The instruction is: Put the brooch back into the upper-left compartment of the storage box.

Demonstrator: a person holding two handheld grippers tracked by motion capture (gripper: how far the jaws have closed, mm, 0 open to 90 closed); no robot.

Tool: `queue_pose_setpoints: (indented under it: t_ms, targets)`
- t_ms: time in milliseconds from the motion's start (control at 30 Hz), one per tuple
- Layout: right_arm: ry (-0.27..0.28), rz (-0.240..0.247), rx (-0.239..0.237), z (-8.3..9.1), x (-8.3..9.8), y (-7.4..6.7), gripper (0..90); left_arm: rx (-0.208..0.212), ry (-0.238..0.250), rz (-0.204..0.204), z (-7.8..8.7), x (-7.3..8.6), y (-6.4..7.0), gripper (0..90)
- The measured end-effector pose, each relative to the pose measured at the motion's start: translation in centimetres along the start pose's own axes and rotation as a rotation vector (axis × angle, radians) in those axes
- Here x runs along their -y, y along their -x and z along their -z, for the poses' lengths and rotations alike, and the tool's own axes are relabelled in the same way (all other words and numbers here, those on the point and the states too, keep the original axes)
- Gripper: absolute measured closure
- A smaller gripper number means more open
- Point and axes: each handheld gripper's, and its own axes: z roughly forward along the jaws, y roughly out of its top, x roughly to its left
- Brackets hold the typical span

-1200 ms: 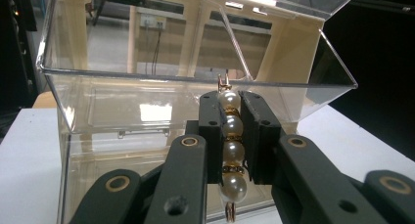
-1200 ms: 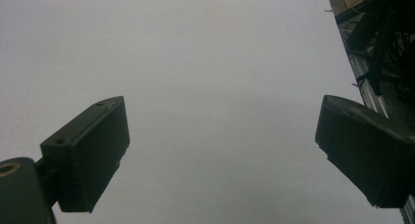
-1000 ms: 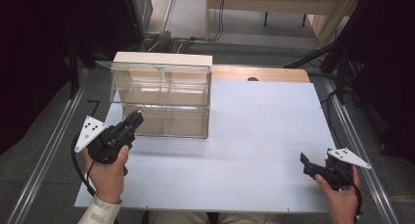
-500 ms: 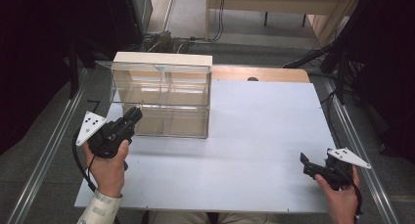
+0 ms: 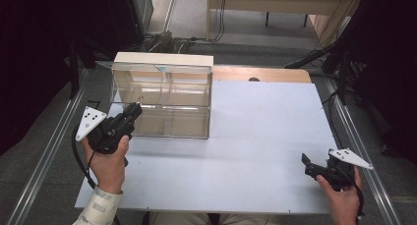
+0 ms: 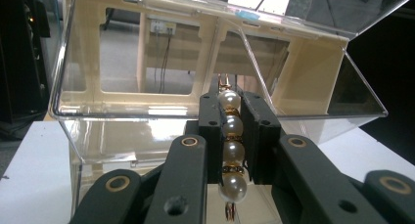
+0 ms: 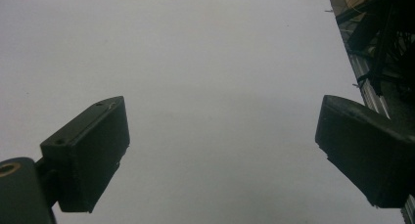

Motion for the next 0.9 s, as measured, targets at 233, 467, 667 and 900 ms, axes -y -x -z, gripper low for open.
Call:
queue_pose_setpoints:
  t_ms: [233, 467, 667, 900]
  targets:
    - [-0.002, -0.003, 0.001, 0.0, 0.0, 0.0, 4.4, -0.005, -0.002, -0.001, -0.4, -0.4, -0.1, 80.6]
    - [-0.002, 0.001, -0.001, 0.0, 0.0, 0.0, 4.4, -0.013, -0.002, -0.004, -0.9, -1.1, -0.2, 80.6]
    - [0.000, 0.002, 0.000, 0.0, 0.0, 0.1, 4.4, -0.022, 0.003, -0.002, -1.5, -1.8, -0.4, 80.6]
    - [0.001, 0.000, 0.000, 0.0, 0.0, 0.1, 4.4, -0.030, 0.001, 0.004, -2.2, -2.2, -0.6, 80.6]
